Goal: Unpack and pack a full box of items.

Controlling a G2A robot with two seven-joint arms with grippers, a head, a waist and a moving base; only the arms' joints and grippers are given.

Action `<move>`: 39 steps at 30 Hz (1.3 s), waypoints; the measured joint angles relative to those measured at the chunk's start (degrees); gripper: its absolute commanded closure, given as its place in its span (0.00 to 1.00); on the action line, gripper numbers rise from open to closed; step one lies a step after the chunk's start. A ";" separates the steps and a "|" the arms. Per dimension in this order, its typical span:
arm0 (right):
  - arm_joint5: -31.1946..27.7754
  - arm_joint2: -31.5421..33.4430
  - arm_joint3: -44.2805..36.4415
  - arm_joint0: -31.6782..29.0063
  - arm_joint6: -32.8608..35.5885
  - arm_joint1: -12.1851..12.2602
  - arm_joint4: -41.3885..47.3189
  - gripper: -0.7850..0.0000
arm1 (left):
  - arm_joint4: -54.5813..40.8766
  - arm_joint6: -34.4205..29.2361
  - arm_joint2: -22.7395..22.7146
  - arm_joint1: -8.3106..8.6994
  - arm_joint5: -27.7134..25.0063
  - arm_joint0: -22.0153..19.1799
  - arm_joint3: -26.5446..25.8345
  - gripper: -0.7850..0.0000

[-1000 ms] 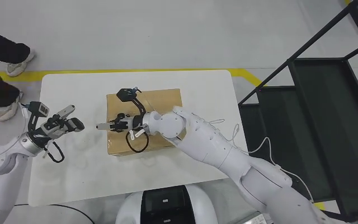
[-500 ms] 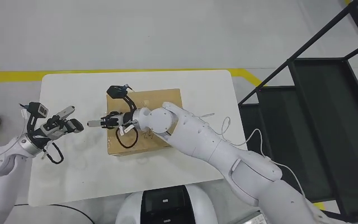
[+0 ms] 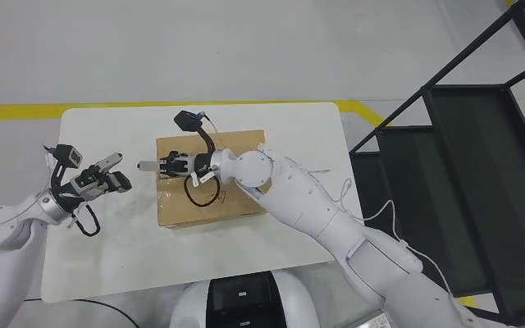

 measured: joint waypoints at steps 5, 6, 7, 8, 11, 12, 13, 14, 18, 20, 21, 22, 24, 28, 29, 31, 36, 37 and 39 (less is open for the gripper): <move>5.38 7.42 -9.91 -5.75 3.66 3.26 -3.38 0.00 | 1.28 3.82 0.09 -0.36 0.96 -1.16 0.66 0.00; 6.51 8.32 -11.30 -6.61 4.14 3.62 -3.84 0.00 | 1.34 4.88 -0.10 -0.42 1.03 -1.04 0.62 0.00; 7.69 9.10 -12.44 -7.36 4.56 3.91 -4.13 0.00 | 1.33 5.95 -0.37 -0.46 1.09 -0.83 0.58 0.00; 9.41 9.94 -13.52 -8.15 5.00 4.21 -4.41 0.00 | 1.32 7.31 -0.79 -0.50 1.26 -0.43 0.48 0.00; 12.91 11.47 -14.02 -9.26 5.90 4.54 -2.77 0.00 | 1.50 9.35 -1.86 -0.52 1.84 0.75 -0.20 0.00; 13.23 11.77 -13.69 -9.27 5.88 4.55 -2.23 0.00 | 1.55 9.53 -2.16 -0.51 2.00 1.09 -0.47 0.00; 13.24 11.96 -13.12 -9.22 5.71 4.53 -1.70 0.00 | 1.58 9.63 -2.48 -0.50 2.18 1.41 -0.71 0.00; 13.08 12.00 -12.00 -8.98 5.40 4.44 -1.02 0.00 | 1.67 9.73 -2.88 -0.48 2.41 1.82 -1.05 0.00; 12.38 10.52 -6.60 -7.02 5.76 3.58 2.39 0.00 | 2.21 10.05 -4.05 -0.43 3.00 3.00 -2.25 0.00; 12.31 9.19 -3.65 -5.73 5.63 2.95 3.68 0.00 | 2.48 10.10 -4.62 -0.43 3.24 3.57 -2.83 0.00; 12.30 8.64 -2.41 -5.17 5.63 2.67 4.24 0.00 | 2.58 10.10 -4.85 -0.42 3.31 3.78 -3.02 0.00; 12.24 8.15 -1.19 -4.60 5.63 2.39 4.86 0.00 | 2.64 10.09 -5.08 -0.42 3.37 3.99 -3.18 0.00; 11.51 7.16 1.41 -3.35 5.91 1.74 6.51 0.00 | 2.75 9.98 -5.60 -0.43 3.51 4.43 -3.43 0.00; 8.85 5.36 4.84 -1.29 6.66 0.57 8.97 0.00 | 2.85 9.77 -6.60 -0.45 3.50 5.20 -3.56 0.00; 8.25 4.69 5.60 -0.74 6.75 0.19 9.41 0.00 | 2.77 9.74 -6.90 -0.47 3.39 5.42 -3.53 0.00; 7.52 3.70 6.68 0.11 6.86 -0.41 10.09 0.00 | 2.63 9.71 -7.30 -0.51 3.23 5.74 -3.45 0.00; 5.94 1.13 9.59 1.99 6.92 -2.07 11.68 0.00 | 2.26 9.51 -8.22 -0.64 2.86 6.51 -3.21 0.00; 5.51 0.90 9.99 2.24 7.06 -2.30 12.06 0.00 | 2.24 9.47 -8.32 -0.66 2.82 6.59 -3.17 0.00; 4.03 0.77 10.84 2.69 8.09 -2.65 13.21 0.00 | 2.09 9.19 -8.36 -0.75 2.80 6.65 -3.06 0.00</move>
